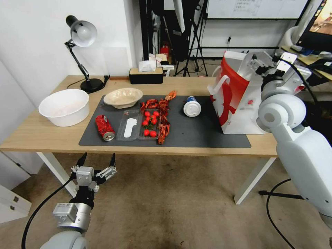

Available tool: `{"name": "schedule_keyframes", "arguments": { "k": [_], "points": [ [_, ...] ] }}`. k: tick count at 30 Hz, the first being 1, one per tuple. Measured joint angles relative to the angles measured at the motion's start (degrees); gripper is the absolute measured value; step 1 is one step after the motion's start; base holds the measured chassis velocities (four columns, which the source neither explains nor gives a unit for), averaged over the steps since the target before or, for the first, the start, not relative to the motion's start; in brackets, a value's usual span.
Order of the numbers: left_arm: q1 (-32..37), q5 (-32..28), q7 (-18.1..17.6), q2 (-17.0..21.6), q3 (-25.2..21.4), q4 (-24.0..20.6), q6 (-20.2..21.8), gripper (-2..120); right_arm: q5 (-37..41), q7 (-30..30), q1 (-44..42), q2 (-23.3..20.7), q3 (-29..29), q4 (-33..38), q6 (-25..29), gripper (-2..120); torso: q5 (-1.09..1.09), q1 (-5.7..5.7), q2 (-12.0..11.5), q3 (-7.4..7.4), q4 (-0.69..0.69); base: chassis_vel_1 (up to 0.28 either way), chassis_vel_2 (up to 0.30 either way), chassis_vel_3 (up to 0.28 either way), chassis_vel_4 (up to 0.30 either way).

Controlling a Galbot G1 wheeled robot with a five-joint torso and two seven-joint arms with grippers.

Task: Pick up the trash from the table and place it into the takeout bag.

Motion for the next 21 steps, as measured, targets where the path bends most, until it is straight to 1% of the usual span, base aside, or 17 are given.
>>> {"name": "schedule_keyframes", "arguments": {
  "k": [2, 3, 5, 6, 7, 9, 10, 11, 14, 15, 17, 18, 19, 21],
  "points": [
    [-0.07, 0.03, 0.02, -0.04, 0.02, 0.07, 0.00, 100, 0.83, -4.82, -0.81, -0.71, 0.31, 2.71, 4.45, 100, -0.01, 0.00, 0.00, 0.00, 0.01, 0.000, 0.000, 0.000, 0.000],
    [-0.07, 0.03, 0.02, -0.04, 0.02, 0.07, 0.00, 100, 0.83, -4.82, -0.81, -0.71, 0.31, 2.71, 4.45, 100, -0.01, 0.00, 0.00, 0.00, 0.01, 0.000, 0.000, 0.000, 0.000],
    [-0.13, 0.03, 0.02, -0.01, -0.04, 0.10, 0.00, 100, 1.06, -9.30, -3.18, -1.54, 0.98, 5.94, 7.06, 100, 0.00, 0.00, 0.00, 0.00, 0.01, 0.000, 0.000, 0.000, 0.000],
    [-0.13, 0.03, 0.02, -0.01, -0.04, 0.10, 0.00, 100, 1.06, -9.30, -3.18, -1.54, 0.98, 5.94, 7.06, 100, 0.00, 0.00, 0.00, 0.00, 0.01, 0.000, 0.000, 0.000, 0.000],
    [-0.14, 0.03, 0.02, 0.04, -0.08, 0.10, 0.00, 100, 1.12, -11.36, -4.67, -1.92, 1.42, 7.40, 7.82, 100, -0.01, 0.00, 0.00, 0.00, 0.01, 0.000, 0.000, 0.000, 0.000],
    [-0.16, -0.02, 0.02, 0.20, -0.26, 0.20, 0.00, 100, 0.72, -18.23, -10.22, -2.92, 2.71, 11.45, 10.56, 100, 0.01, -0.01, 0.00, -0.01, 0.00, 0.000, 0.000, 0.000, 0.000],
    [-0.16, -0.02, 0.02, 0.20, -0.26, 0.20, 0.00, 100, 0.72, -18.23, -10.22, -2.92, 2.71, 11.45, 10.56, 100, 0.01, -0.01, 0.00, -0.01, 0.00, 0.000, 0.000, 0.000, 0.000],
    [-0.19, -0.08, 0.02, 0.31, -0.32, 0.27, 0.00, 100, -0.43, -21.78, -13.63, -3.32, 3.22, 13.49, 11.87, 100, 0.00, 0.00, 0.00, -0.01, 0.00, 0.000, 0.000, 0.000, 0.000],
    [-0.28, -0.23, 0.02, 0.48, -0.38, 0.41, -0.02, 100, -5.45, -25.96, -20.28, -3.46, 3.66, 16.65, 13.17, 100, 0.02, -0.01, 0.00, -0.01, -0.02, 0.000, 0.000, 0.000, 0.000],
    [-0.28, -0.23, 0.02, 0.48, -0.38, 0.41, -0.02, 100, -5.45, -25.96, -20.28, -3.46, 3.66, 16.65, 13.17, 100, 0.02, -0.01, 0.00, -0.01, -0.02, 0.000, 0.000, 0.000, 0.000],
    [-0.32, -0.35, 0.02, 0.68, -0.48, 0.68, -0.22, 100, -12.02, -26.76, -26.31, -2.91, 3.29, 19.06, 13.49, 100, 0.00, -0.01, 0.00, -0.01, 0.00, 0.000, 0.000, 0.000, 0.000],
    [-0.32, -0.38, 0.02, 0.77, -0.51, 0.71, -0.26, 100, -14.29, -26.87, -27.98, -2.72, 3.07, 19.44, 13.75, 100, 0.02, -0.01, 0.00, -0.01, 0.00, 0.000, 0.000, 0.000, 0.000],
    [-0.32, -0.38, 0.02, 0.77, -0.51, 0.71, -0.26, 100, -14.29, -26.87, -27.98, -2.72, 3.07, 19.44, 13.75, 100, 0.02, -0.01, 0.00, -0.01, 0.00, 0.000, 0.000, 0.000, 0.000],
    [-0.36, -0.53, 0.02, 0.90, -0.61, 0.73, -0.35, 100, -20.65, -27.49, -32.77, -2.05, 2.57, 20.17, 14.78, 100, 0.00, -0.01, 0.00, -0.01, 0.00, 0.000, 0.000, 0.000, 0.000]
  ]
}}
